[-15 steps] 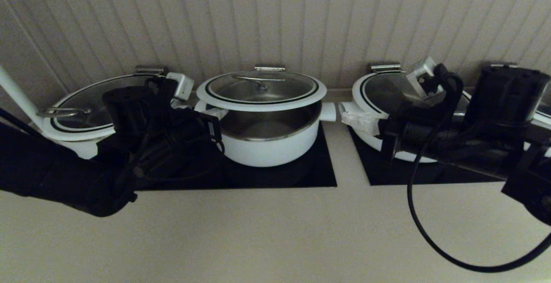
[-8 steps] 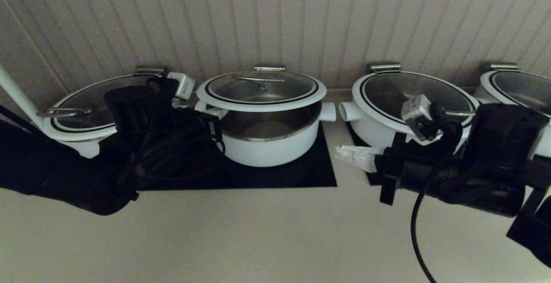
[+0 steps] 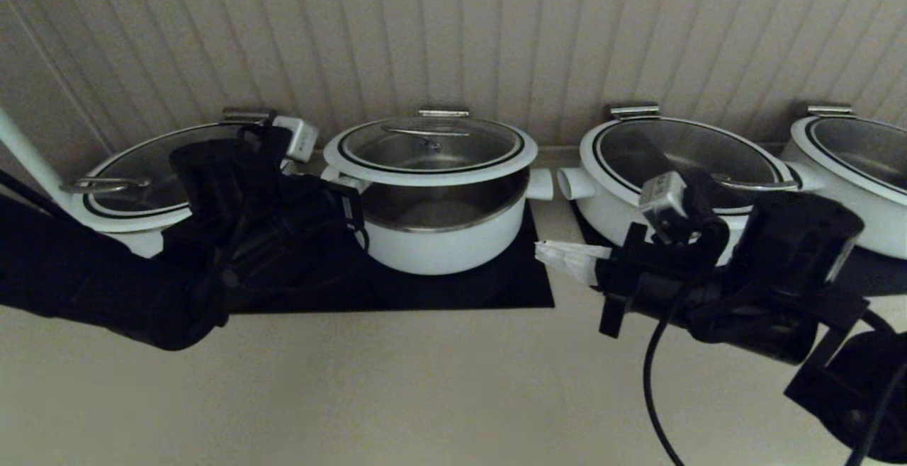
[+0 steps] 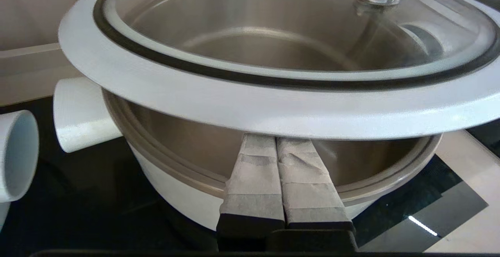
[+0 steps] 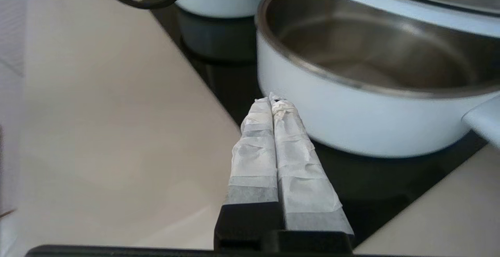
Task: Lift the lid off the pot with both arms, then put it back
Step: Hold the pot lid with the left arm, then open the pot lid completely
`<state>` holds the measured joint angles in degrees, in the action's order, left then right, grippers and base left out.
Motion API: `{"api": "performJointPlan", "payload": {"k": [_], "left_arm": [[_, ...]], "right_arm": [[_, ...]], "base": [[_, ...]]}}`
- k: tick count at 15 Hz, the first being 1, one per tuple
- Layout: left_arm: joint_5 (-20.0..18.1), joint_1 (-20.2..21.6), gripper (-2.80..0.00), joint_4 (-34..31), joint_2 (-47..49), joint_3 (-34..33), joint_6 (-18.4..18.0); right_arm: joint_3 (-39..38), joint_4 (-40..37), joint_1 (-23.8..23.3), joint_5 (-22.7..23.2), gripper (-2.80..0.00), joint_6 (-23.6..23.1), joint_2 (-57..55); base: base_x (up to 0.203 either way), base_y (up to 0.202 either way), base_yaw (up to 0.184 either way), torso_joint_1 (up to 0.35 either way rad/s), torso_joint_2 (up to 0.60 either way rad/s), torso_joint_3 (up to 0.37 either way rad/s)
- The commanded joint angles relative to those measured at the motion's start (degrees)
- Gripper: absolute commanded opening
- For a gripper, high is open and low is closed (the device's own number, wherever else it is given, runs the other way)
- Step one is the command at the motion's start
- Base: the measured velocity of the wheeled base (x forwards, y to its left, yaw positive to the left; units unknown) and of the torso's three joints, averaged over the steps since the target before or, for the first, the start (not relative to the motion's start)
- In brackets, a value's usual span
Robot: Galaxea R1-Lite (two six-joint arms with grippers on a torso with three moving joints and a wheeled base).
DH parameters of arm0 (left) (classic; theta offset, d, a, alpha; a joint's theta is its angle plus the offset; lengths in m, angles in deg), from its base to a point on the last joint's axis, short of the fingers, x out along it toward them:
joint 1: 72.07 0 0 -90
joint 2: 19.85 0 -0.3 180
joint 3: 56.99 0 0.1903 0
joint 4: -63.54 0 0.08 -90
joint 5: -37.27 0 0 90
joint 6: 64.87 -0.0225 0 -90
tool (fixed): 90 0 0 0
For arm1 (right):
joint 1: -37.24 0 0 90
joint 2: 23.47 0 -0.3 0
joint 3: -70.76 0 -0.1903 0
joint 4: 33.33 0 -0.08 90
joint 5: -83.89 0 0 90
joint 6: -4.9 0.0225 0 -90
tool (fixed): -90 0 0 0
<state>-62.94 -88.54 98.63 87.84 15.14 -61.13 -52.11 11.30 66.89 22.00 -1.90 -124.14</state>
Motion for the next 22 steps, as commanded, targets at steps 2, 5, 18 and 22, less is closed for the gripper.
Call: {"api": "performJointPlan", "payload": {"k": [2,5,18,22], "left_arm": [[-0.1,0.3,-2.80,0.3,-0.1,0.0,0.0],[-0.1,0.4,-2.80,0.3,-0.1,0.0,-0.1],[-0.1,0.3,-2.80,0.3,0.0,-0.2,-0.3],[-0.1,0.3,-2.80,0.3,0.4,-0.2,-0.4]], "right_arm": [[0.3,7.2,0.0,-0.5,-2.80,-0.1,-6.8],[2.3,7.6,0.0,-1.5,-2.80,0.1,-9.0],[17.1,6.9,-0.6,-4.4,-2.80,0.2,-16.6],[20.7,7.0,-0.6,-7.1,-2.80,0.1,-19.0]], "base": [[0.000,0.000,0.000,0.000,0.00,0.000],[0.000,0.000,0.000,0.000,0.00,0.000],[0.000,0.000,0.000,0.000,0.00,0.000],[0.000,0.000,0.000,0.000,0.00,0.000]]}}
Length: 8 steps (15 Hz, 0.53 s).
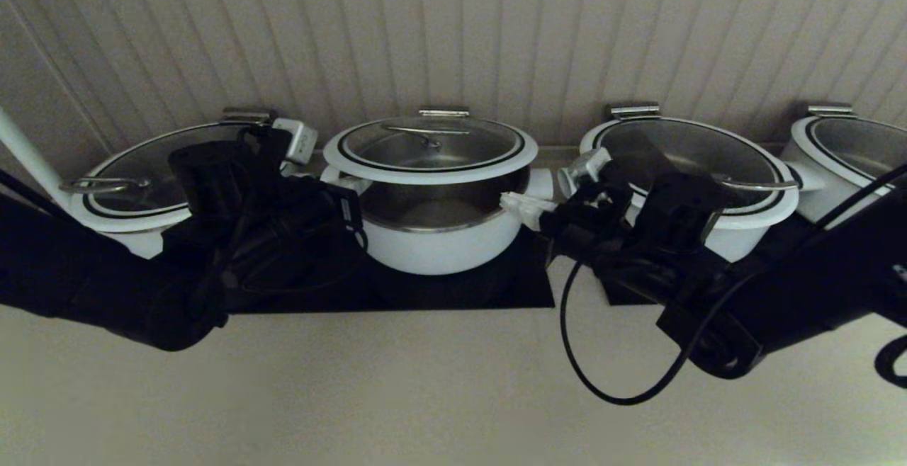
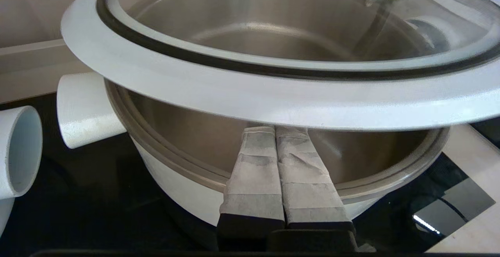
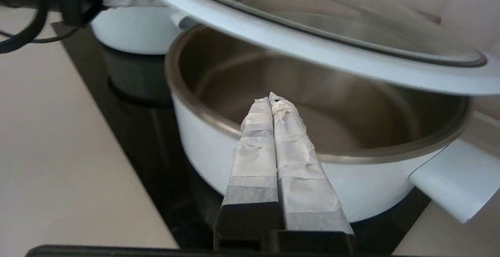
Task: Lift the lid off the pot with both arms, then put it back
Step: Open the pot lid completely
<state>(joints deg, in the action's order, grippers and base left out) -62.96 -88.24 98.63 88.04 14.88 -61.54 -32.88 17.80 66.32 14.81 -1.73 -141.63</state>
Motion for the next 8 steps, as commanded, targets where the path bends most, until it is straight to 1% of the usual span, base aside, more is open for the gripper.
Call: {"api": "performJointPlan", "payload": {"k": [1,5,8], "left_arm": [[-0.1,0.0,-2.80,0.3,0.2,0.1,0.0],[-0.1,0.0,-2.80,0.3,0.6,0.1,0.0],[-0.1,0.1,-2.80,0.3,0.4,0.0,0.0]], "right_arm": [[2.6,0.4,-0.2,-0.1,-2.80,-0.1,-2.3],[7.8,-0.1,-1.8,-0.1,-2.80,-0.2,-5.1],[10.6,-1.4,-2.0,-0.2,-2.80,-0.4,-5.4]], "base": [[0.000,0.000,0.000,0.000,0.00,0.000],[0.000,0.000,0.000,0.000,0.00,0.000],[0.000,0.000,0.000,0.000,0.00,0.000]]}}
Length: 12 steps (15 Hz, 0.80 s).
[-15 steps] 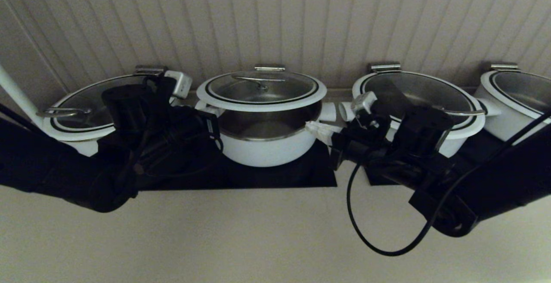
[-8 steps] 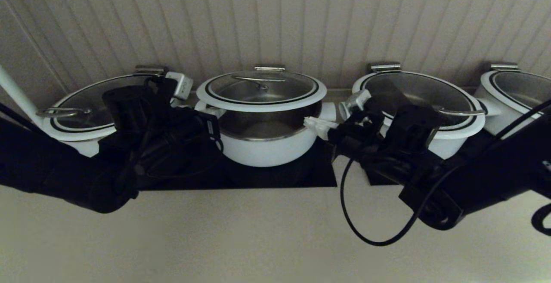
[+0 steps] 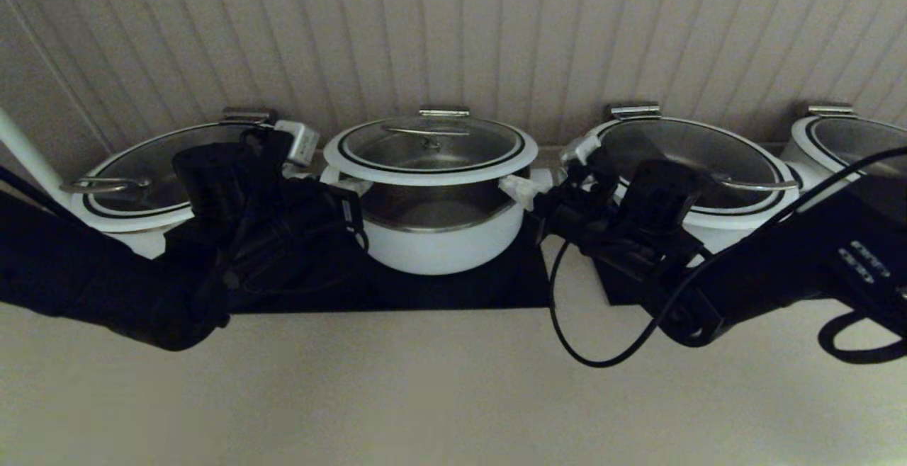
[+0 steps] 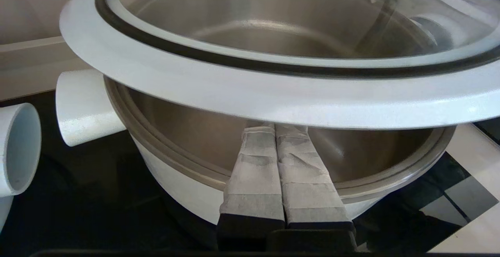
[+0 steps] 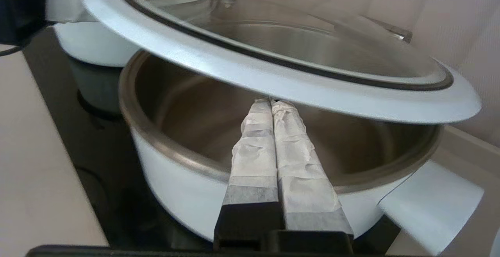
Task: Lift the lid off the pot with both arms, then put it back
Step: Open the pot lid completely
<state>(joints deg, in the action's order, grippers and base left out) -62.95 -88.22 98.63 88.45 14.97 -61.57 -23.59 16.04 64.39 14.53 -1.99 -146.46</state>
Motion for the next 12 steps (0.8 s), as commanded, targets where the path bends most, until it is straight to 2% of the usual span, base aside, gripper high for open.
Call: {"api": "performJointPlan", "payload": {"k": [1,12], "left_arm": [[-0.1,0.1,-2.80,0.3,0.0,0.0,0.0],[-0.1,0.0,-2.80,0.9,-0.4,-1.9,-0.1]], "right_arm": [[2.1,0.2,-0.1,-0.1,-2.80,-0.7,-0.7],[11.1,-4.6,-0.2,-0.2,-2.80,-1.3,-1.7]], "base": [[0.000,0.000,0.000,0.000,0.00,0.000],[0.000,0.000,0.000,0.000,0.00,0.000]]}}
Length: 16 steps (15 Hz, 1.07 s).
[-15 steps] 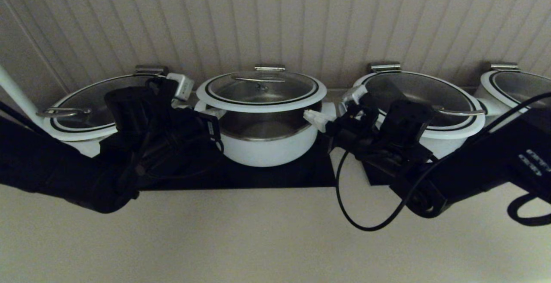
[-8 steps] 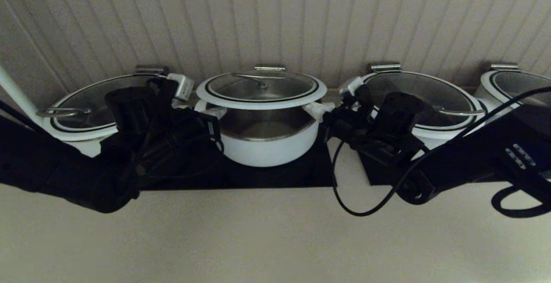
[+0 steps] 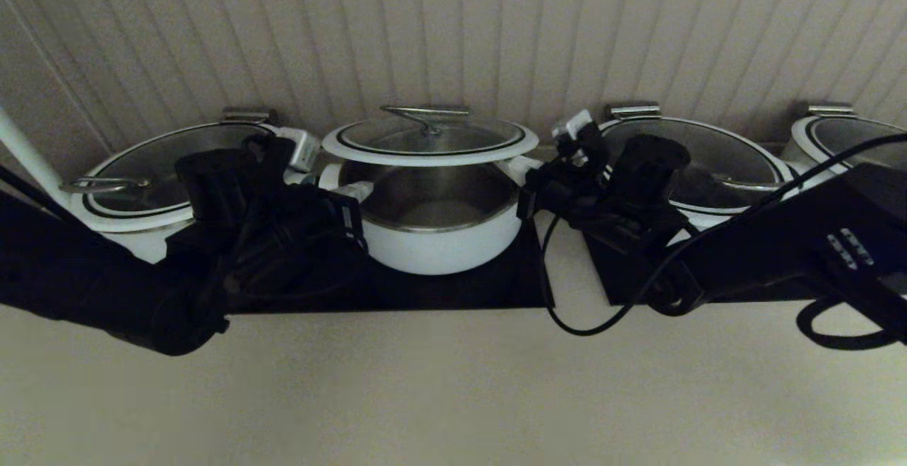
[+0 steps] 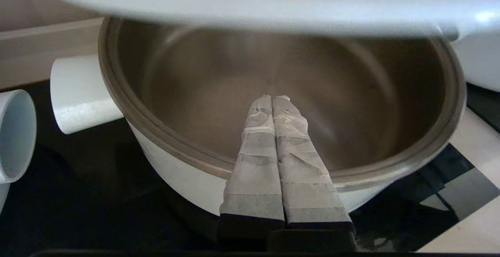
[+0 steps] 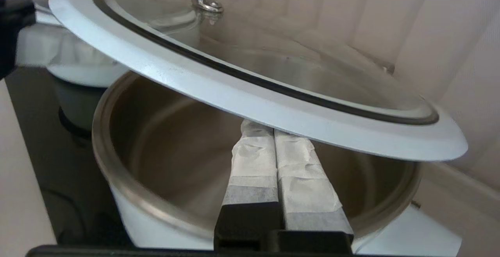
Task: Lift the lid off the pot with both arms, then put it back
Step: Open the pot lid completely
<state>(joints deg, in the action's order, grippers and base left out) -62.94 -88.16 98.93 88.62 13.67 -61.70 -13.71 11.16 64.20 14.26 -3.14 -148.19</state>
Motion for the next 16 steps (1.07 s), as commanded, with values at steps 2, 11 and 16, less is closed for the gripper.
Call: {"api": "performJointPlan", "payload": {"k": [2,11,16], "left_arm": [[-0.2,0.0,-2.80,3.4,-1.0,-2.2,-0.2],[-0.2,0.0,-2.80,4.7,-6.2,-9.7,-6.0],[-0.2,0.0,-2.80,4.7,-7.6,-12.9,-8.5]], "right_arm": [[1.2,0.1,0.0,0.1,-2.80,0.0,0.0],[3.4,-0.1,-0.1,0.1,-2.80,-0.1,0.0],[5.6,-0.5,0.0,0.1,-2.80,-0.2,0.0]], "base": [[0.000,0.000,0.000,0.000,0.00,0.000],[0.000,0.000,0.000,0.000,0.00,0.000],[0.000,0.000,0.000,0.000,0.00,0.000]]}}
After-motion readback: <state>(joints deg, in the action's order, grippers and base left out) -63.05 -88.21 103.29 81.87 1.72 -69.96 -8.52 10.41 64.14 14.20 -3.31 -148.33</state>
